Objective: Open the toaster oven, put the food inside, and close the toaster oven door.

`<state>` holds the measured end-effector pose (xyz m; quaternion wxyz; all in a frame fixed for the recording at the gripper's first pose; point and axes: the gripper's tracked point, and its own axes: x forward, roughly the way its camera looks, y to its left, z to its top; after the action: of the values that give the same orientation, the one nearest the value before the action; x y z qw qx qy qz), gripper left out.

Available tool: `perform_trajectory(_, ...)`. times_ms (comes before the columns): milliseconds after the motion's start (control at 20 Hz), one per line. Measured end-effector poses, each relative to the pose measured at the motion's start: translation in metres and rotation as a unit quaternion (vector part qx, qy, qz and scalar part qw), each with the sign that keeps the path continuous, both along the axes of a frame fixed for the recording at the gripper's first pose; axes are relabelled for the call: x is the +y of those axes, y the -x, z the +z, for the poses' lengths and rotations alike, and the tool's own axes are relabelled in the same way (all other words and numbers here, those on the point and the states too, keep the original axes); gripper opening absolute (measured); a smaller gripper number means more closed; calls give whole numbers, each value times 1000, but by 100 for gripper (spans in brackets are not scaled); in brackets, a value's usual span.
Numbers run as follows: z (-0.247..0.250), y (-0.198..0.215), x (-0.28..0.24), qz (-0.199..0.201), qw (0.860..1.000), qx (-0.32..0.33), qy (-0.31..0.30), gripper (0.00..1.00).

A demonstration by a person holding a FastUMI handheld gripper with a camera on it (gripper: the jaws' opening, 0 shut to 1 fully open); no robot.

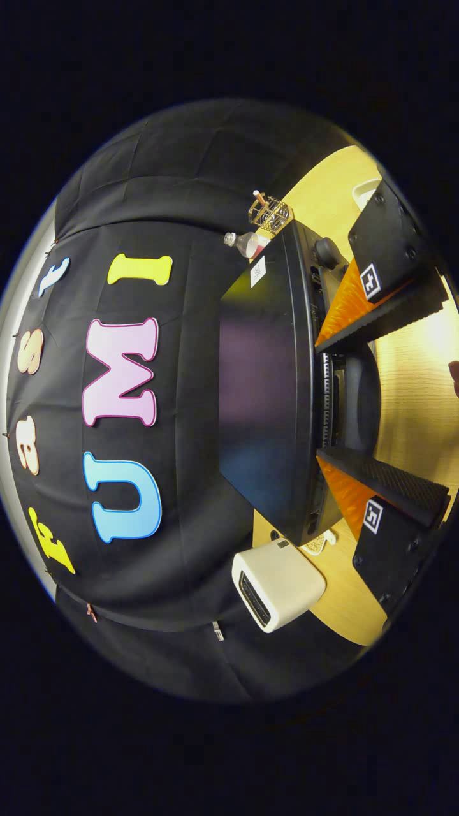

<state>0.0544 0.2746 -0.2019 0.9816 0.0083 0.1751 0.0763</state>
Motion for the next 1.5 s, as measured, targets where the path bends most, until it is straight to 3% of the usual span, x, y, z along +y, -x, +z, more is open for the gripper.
perform_trajectory(250, -9, 27, -3, -3, 1000, -1, -7, 97)
perform_trajectory(800, -70, 93, -9, -13, 998, 65, 5, 97)
perform_trajectory(1250, -134, 130, -15, -9, 986, 165, 21, 96)
perform_trajectory(1500, -120, 133, -19, 9, 988, 151, 20, 96)
